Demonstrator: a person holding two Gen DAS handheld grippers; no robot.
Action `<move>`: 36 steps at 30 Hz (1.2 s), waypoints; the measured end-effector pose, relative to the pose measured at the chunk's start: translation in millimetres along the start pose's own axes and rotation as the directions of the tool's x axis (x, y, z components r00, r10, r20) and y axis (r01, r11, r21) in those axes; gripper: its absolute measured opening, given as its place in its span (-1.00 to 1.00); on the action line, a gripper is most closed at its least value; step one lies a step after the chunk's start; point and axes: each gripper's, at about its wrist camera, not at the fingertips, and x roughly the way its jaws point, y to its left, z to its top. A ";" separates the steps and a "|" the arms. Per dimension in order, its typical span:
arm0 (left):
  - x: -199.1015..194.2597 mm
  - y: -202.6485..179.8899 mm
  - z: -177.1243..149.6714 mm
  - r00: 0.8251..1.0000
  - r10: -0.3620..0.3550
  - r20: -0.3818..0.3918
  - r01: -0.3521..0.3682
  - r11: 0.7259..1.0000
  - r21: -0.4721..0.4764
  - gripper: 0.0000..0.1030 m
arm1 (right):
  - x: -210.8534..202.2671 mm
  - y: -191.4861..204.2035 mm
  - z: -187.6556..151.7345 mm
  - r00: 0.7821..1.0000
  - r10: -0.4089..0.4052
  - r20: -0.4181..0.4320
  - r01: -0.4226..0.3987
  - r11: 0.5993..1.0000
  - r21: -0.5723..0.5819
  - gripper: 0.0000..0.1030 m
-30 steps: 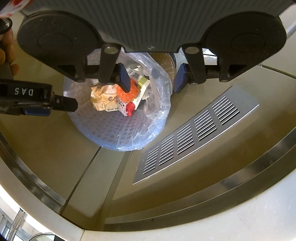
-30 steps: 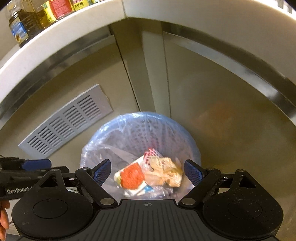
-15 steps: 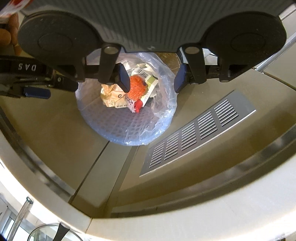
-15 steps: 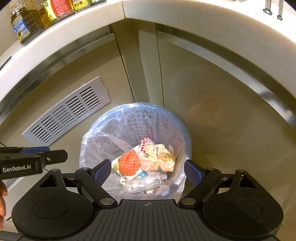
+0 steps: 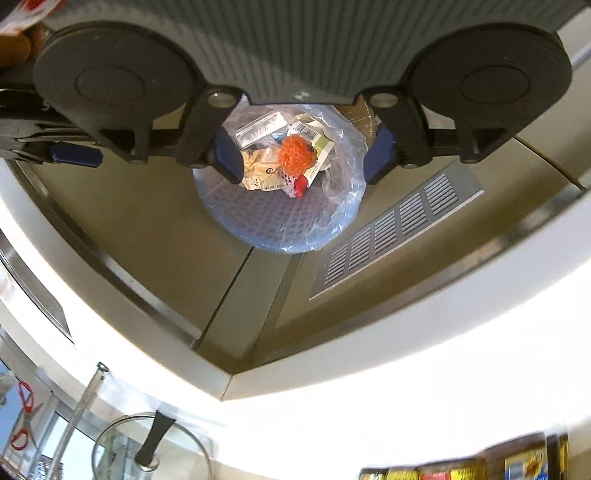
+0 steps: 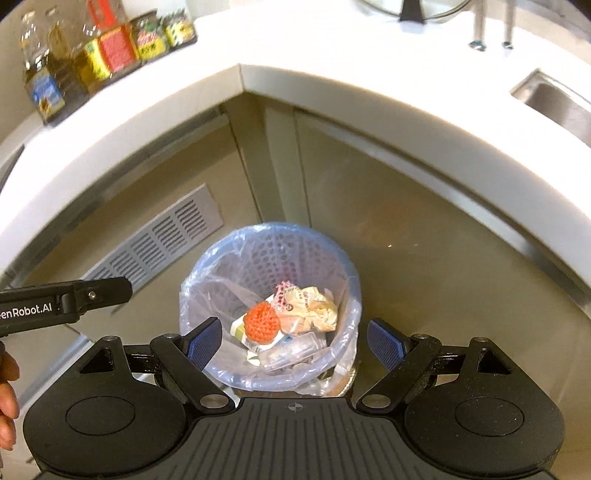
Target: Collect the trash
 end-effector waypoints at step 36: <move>-168.6 -75.7 -16.2 0.975 0.090 0.204 -0.093 0.996 0.003 0.65 | -169.9 -20.1 -13.3 0.964 0.036 0.262 -0.042 0.999 0.015 0.77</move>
